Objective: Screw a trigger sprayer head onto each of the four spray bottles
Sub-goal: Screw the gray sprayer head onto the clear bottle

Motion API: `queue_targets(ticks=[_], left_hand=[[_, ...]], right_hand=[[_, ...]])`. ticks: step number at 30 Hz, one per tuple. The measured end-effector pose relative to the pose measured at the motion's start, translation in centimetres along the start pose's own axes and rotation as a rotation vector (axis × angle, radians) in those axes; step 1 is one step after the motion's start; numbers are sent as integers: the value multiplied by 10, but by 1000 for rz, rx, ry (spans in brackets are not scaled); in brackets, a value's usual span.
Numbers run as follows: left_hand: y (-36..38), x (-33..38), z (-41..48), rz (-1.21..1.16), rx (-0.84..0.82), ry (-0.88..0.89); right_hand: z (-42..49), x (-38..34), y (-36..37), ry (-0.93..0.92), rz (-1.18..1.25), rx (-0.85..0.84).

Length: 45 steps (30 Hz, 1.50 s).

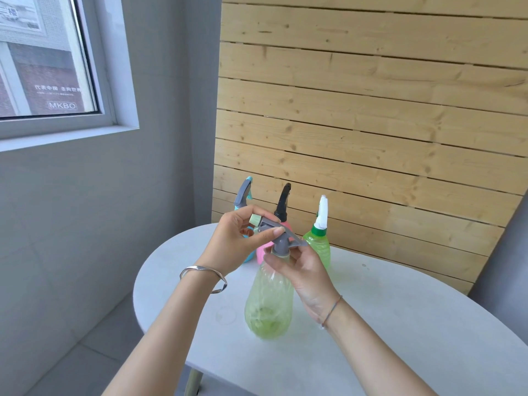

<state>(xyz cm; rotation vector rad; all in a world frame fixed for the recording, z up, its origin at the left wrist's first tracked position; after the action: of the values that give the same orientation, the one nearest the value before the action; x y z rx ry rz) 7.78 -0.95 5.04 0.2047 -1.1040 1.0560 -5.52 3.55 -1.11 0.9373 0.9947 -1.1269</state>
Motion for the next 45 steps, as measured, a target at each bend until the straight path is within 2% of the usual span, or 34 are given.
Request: queue_targets(ticks=[5, 9, 14, 17, 19, 22, 24, 26, 29, 35, 41, 45], left_hand=[[-3, -2, -1, -14, 4, 0], [-1, -5, 1, 27, 6, -10], [-3, -4, 0, -29, -18, 15], [-1, -10, -4, 27, 18, -34], [2, -23, -12, 40, 34, -137], [12, -46, -29, 17, -154, -384], [23, -51, -36, 56, -322, -459], [28, -49, -37, 18, -368, -445], [33, -44, -42, -192, -447, -433], [29, -37, -47, -424, -591, -404], [-4, -39, -46, -320, -466, -365], [-38, -46, -48, -251, -366, -351]], right_hand=[[-3, -2, 3, 58, 89, -148], [-2, 4, 1, 12, -24, -5], [-4, -2, 2, 59, 6, -168], [-4, -3, 0, 41, -63, -73], [-3, -8, -5, 24, -60, 21], [-2, -22, -18, -18, 66, 138], [-2, -30, -22, -34, 159, 126], [-2, -37, -21, -22, 182, 56], [-6, -45, -16, 33, 164, -99], [-9, -58, -3, 38, 166, -195], [8, -62, 13, -28, 43, -48], [35, -58, 34, -60, 22, -45]])
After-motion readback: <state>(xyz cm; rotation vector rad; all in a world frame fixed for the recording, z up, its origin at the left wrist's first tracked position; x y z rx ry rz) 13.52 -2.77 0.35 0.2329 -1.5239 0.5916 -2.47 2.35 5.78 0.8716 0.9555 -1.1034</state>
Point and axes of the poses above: each hand's wrist, its own z-axis towards the middle knuckle, its own y-axis out of the palm, x = y × z, the point moved 4 cm from there along z, towards the middle knuckle, and after that the axes turned 15 degrees about -x, right-handed, at the moved point
